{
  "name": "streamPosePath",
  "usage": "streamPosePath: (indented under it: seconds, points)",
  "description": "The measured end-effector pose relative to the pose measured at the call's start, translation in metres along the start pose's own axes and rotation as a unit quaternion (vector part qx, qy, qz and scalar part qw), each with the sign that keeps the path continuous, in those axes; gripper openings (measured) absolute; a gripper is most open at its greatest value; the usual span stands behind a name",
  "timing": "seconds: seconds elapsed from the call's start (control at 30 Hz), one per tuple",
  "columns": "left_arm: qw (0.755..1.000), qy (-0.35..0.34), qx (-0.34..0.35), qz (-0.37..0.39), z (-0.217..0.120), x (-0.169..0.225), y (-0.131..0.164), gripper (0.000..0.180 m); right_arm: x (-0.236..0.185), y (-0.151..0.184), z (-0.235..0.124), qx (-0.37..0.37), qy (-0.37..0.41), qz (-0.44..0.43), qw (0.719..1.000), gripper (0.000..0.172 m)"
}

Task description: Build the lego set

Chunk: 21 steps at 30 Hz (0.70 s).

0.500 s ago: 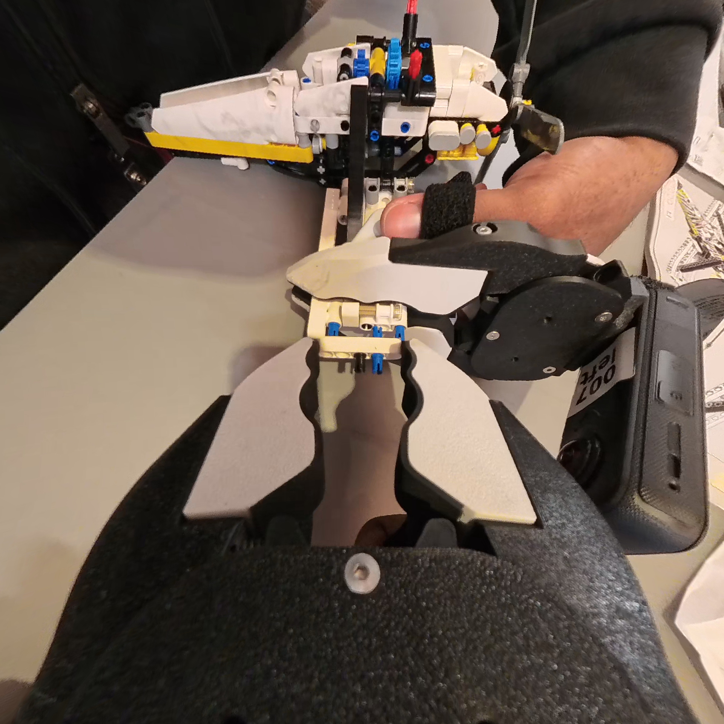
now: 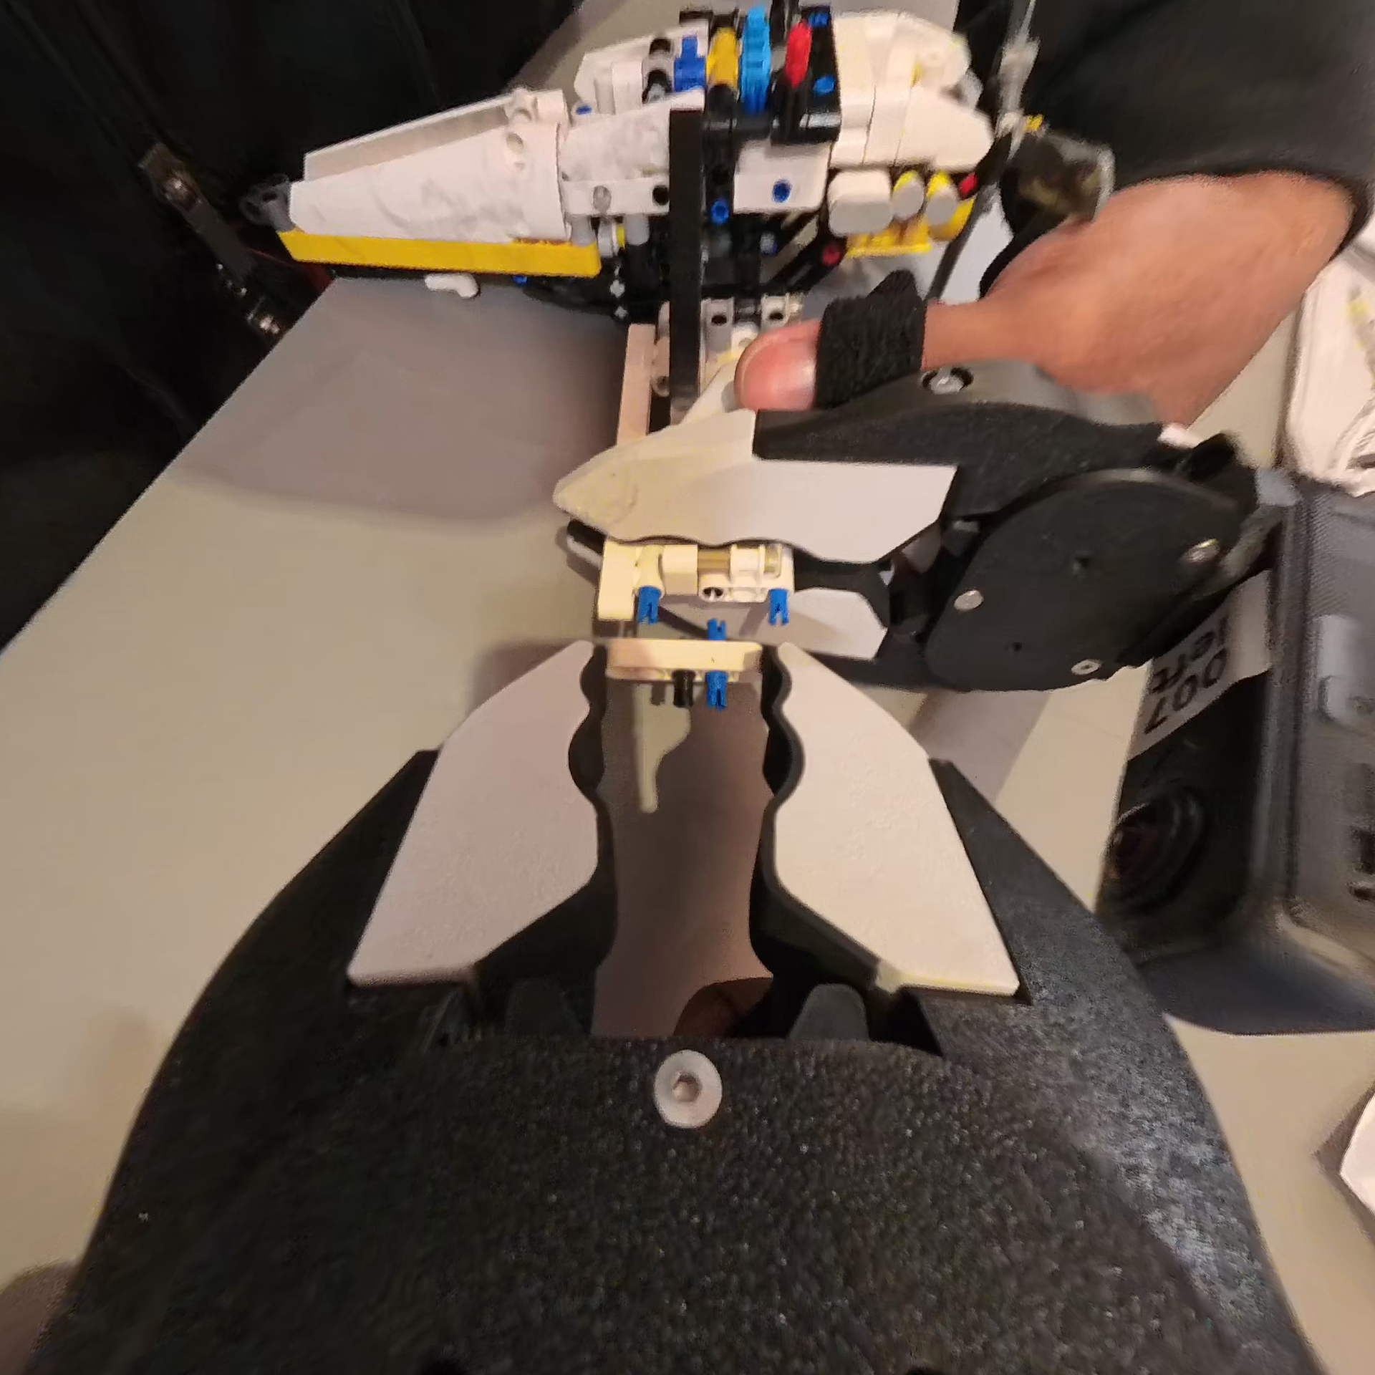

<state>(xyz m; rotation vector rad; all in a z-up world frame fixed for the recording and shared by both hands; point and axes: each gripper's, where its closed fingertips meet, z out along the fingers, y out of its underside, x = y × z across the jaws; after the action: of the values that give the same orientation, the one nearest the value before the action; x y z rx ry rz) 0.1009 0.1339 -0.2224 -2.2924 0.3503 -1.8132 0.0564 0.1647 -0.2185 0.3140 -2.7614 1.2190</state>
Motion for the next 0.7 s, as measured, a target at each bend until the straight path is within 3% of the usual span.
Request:
streamPosePath:
  seconds: [0.17, 0.33, 0.7]
  points:
    - [1.0, -0.007, 0.018, 0.002, -0.004, 0.0, 0.0, 0.01, -0.01, 0.026, 0.004, -0.066, -0.049, 0.057, 0.995, 0.04]
    - [0.999, -0.017, 0.036, 0.014, -0.008, 0.0, 0.001, 0.01, -0.005, 0.035, 0.016, -0.081, -0.036, 0.079, 0.993, 0.04]
    - [0.997, -0.032, 0.058, 0.038, -0.013, 0.0, 0.001, 0.011, 0.002, 0.046, 0.004, -0.047, 0.005, 0.143, 0.989, 0.041]
